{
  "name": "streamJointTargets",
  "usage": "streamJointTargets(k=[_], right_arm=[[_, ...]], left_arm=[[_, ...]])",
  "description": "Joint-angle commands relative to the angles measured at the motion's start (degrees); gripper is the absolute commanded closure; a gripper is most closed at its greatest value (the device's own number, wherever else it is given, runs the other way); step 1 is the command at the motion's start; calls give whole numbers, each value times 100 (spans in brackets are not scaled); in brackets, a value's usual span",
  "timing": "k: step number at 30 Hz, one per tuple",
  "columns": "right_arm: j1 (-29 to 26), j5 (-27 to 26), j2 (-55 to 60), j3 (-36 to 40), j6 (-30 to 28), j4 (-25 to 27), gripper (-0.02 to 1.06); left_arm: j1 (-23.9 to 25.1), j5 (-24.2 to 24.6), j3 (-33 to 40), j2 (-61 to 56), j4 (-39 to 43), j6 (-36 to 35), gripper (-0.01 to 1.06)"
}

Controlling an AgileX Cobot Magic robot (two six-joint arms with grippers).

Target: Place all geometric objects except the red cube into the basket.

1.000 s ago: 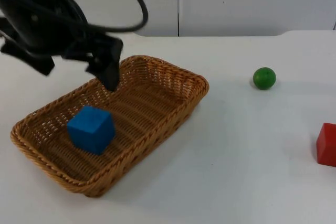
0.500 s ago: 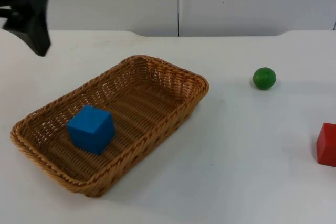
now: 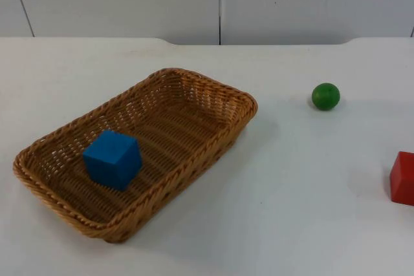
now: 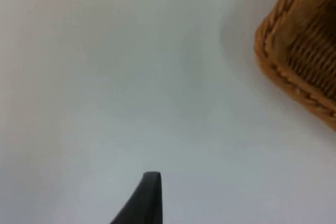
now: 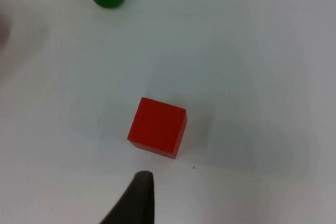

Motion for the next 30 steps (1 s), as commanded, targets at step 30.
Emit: streamJointTargets(k=[30], right_arm=[[649,-223,2886,-1736,-1103,196,-1]], left_arm=[[99,-215,799,-396,-107,0,0]])
